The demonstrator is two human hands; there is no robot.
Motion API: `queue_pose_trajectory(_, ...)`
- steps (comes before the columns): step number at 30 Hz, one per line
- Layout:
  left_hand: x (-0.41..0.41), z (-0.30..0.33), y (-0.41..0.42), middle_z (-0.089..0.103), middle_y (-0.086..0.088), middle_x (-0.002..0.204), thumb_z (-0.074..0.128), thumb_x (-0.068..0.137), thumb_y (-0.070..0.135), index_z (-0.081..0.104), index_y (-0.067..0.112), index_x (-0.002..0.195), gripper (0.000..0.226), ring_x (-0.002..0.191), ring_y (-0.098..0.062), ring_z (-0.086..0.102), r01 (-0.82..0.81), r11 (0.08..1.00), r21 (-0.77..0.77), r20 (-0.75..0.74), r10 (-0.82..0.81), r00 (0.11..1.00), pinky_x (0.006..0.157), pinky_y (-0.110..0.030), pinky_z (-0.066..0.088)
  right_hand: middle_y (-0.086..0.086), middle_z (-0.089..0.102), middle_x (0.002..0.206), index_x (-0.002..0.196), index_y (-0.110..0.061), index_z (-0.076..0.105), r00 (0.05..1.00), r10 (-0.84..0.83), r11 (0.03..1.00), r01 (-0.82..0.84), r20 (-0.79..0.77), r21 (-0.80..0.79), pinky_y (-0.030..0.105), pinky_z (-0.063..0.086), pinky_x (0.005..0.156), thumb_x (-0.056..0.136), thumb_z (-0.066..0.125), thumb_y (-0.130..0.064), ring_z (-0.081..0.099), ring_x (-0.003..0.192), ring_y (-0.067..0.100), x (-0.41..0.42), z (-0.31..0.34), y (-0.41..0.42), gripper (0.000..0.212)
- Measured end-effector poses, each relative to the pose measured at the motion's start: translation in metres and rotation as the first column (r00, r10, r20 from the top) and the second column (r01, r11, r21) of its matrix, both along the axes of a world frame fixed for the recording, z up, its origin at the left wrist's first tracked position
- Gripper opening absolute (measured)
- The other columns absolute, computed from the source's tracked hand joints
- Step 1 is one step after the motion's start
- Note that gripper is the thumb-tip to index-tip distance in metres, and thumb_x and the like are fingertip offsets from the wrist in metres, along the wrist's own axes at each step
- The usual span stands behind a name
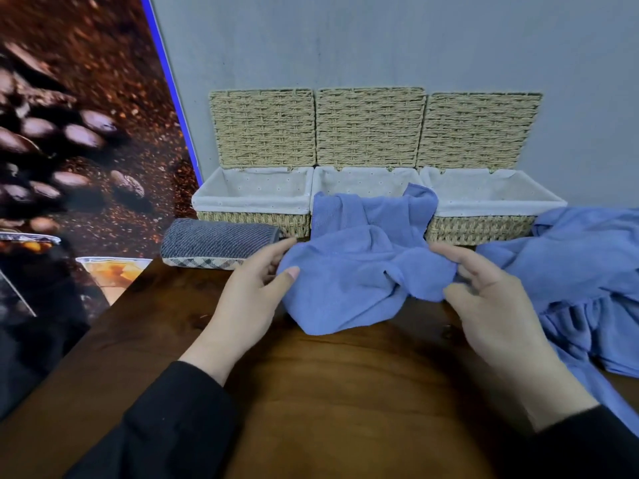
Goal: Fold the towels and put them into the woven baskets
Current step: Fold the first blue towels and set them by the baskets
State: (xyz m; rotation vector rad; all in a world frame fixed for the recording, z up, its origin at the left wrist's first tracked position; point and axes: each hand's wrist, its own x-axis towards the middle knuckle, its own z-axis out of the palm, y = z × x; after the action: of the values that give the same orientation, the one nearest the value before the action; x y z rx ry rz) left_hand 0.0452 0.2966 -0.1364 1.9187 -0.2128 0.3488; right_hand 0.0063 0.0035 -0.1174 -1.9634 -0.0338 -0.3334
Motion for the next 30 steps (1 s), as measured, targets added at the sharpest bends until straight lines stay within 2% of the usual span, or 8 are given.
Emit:
queue_pose_trajectory(4, -0.009, 0.011, 0.004, 0.070, 0.019, 0.117, 0.064, 0.099, 0.016, 0.060, 0.034, 0.136, 0.042, 0.111, 0.004, 0.064, -0.038, 0.997, -0.068, -0.074, 0.033, 0.997, 0.099, -0.024, 0.052, -0.003, 0.071, 0.076, 0.103, -0.050, 0.066, 0.995, -0.091, 0.986, 0.095, 0.039, -0.134, 0.032, 0.045, 0.059, 0.094, 0.063, -0.011, 0.061, 0.066, 0.023, -0.011, 0.011, -0.010, 0.041)
queue_pose_trajectory(7, -0.019, 0.039, 0.008, 0.074, 0.017, 0.104, 0.062, 0.100, 0.014, 0.070, 0.039, 0.109, 0.028, 0.102, 0.001, 0.067, -0.050, 0.998, -0.034, -0.041, 0.049, 0.998, 0.089, -0.019, 0.052, 0.003, 0.070, 0.068, 0.088, -0.028, 0.069, 0.983, -0.159, 0.978, 0.169, 0.089, -0.126, 0.030, 0.041, 0.055, 0.094, 0.065, -0.021, 0.055, 0.056, 0.015, -0.021, 0.038, -0.019, 0.010)
queue_pose_trajectory(10, -0.022, 0.077, 0.018, 0.074, 0.009, 0.091, 0.060, 0.100, 0.014, 0.072, 0.029, 0.093, 0.020, 0.079, -0.010, 0.065, -0.116, 0.987, -0.112, 0.026, 0.120, 0.992, 0.073, -0.028, 0.050, 0.012, 0.046, 0.057, 0.070, -0.002, 0.048, 0.954, -0.196, 0.963, 0.230, 0.225, -0.137, 0.031, 0.030, 0.051, 0.100, 0.058, -0.036, 0.035, 0.051, 0.019, -0.025, 0.073, -0.027, 0.047)
queue_pose_trajectory(13, -0.022, 0.122, 0.026, 0.071, -0.001, 0.092, 0.059, 0.101, 0.016, 0.066, 0.022, 0.090, 0.015, 0.082, -0.018, 0.064, -0.090, 0.966, -0.240, 0.088, 0.114, 0.989, 0.066, -0.035, 0.054, 0.009, 0.037, 0.059, 0.062, -0.010, 0.038, 0.912, -0.237, 0.931, 0.312, 0.334, -0.189, 0.030, 0.027, 0.052, 0.103, 0.055, -0.034, 0.039, 0.059, 0.028, -0.025, 0.116, -0.033, 0.051)
queue_pose_trajectory(17, -0.030, 0.174, 0.022, 0.071, 0.004, 0.083, 0.053, 0.104, 0.009, 0.057, 0.013, 0.094, 0.012, 0.079, -0.011, 0.066, 0.060, 0.901, -0.431, 0.172, 0.017, 0.985, 0.074, -0.032, 0.061, 0.006, 0.059, 0.075, 0.073, -0.021, 0.060, 0.921, -0.204, 0.976, 0.166, 0.331, 0.140, 0.022, 0.046, 0.045, 0.104, 0.054, -0.026, 0.064, 0.070, 0.023, -0.034, 0.169, -0.028, 0.031)
queue_pose_trajectory(20, -0.037, 0.194, 0.016, 0.068, 0.008, 0.075, 0.051, 0.103, 0.005, 0.057, 0.014, 0.091, 0.016, 0.072, -0.003, 0.065, 0.136, 0.874, -0.466, 0.210, -0.040, 0.977, 0.088, -0.035, 0.060, 0.003, 0.065, 0.086, 0.088, -0.019, 0.061, 0.944, -0.095, 0.923, -0.035, 0.316, 0.382, 0.025, 0.059, 0.061, 0.106, 0.050, -0.018, 0.064, 0.081, 0.021, -0.043, 0.188, -0.022, 0.022)
queue_pose_trajectory(26, -0.044, 0.199, 0.012, 0.068, -0.001, 0.081, 0.055, 0.095, 0.000, 0.062, 0.014, 0.087, 0.018, 0.082, -0.013, 0.067, 0.068, 0.916, -0.394, 0.241, 0.032, 0.970, 0.079, -0.031, 0.061, 0.000, 0.064, 0.087, 0.085, -0.024, 0.062, 0.910, -0.140, 0.936, -0.007, 0.389, 0.352, 0.036, 0.060, 0.092, 0.106, 0.049, -0.022, 0.067, 0.089, 0.012, -0.047, 0.178, -0.031, 0.024)
queue_pose_trajectory(30, -0.058, 0.185, 0.013, 0.066, -0.012, 0.083, 0.062, 0.098, 0.012, 0.063, 0.006, 0.092, 0.008, 0.075, -0.024, 0.065, 0.261, 0.962, -0.081, -0.069, -0.267, 0.961, 0.059, -0.035, 0.061, 0.005, 0.059, 0.083, 0.085, -0.025, 0.068, 0.928, -0.139, 0.990, 0.119, 0.345, 0.078, 0.042, 0.060, 0.079, 0.103, 0.054, -0.026, 0.054, 0.076, 0.013, -0.044, 0.164, -0.031, 0.023)
